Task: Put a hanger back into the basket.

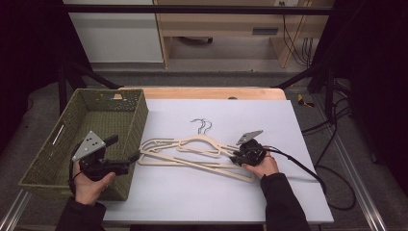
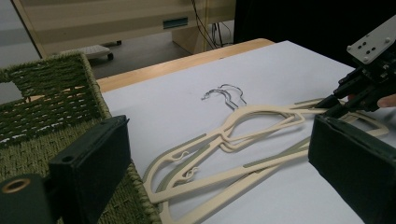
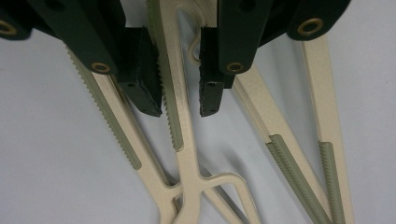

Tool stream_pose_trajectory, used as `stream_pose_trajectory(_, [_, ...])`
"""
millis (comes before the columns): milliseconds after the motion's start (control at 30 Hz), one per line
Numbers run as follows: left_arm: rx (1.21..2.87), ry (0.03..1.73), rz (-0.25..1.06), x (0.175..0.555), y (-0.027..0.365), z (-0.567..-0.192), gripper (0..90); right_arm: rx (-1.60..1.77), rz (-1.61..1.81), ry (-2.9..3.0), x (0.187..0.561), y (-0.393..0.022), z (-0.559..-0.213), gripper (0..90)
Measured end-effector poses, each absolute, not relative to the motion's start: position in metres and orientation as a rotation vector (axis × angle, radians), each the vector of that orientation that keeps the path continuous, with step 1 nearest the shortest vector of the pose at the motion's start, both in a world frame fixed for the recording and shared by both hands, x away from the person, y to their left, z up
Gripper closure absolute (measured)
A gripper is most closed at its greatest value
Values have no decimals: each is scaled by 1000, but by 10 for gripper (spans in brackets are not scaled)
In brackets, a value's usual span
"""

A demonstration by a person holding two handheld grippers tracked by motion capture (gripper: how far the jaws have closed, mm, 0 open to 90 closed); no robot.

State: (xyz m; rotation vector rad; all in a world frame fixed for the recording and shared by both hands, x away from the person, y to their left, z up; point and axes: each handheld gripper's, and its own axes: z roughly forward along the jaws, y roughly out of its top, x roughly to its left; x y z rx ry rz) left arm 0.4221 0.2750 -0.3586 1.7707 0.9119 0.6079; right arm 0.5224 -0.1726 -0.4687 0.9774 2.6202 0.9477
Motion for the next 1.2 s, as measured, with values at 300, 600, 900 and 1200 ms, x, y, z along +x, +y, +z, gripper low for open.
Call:
stream_pose_trajectory(300, [1765, 911, 598, 422, 273, -358, 60, 923, 984, 2618, 530, -172, -472, 741])
stream_pose_trajectory(600, [1787, 880, 581, 419, 260, -354, 69, 888, 1014, 2650, 526, -176, -463, 798])
stream_pose_trajectory(900, [1866, 836, 529, 422, 215, -352, 75, 843, 1031, 2583, 504, -181, -437, 799])
stream_pose_trajectory(1200, [2011, 792, 479, 449, 159, -360, 94, 745, 1041, 2546, 475, -181, -417, 799])
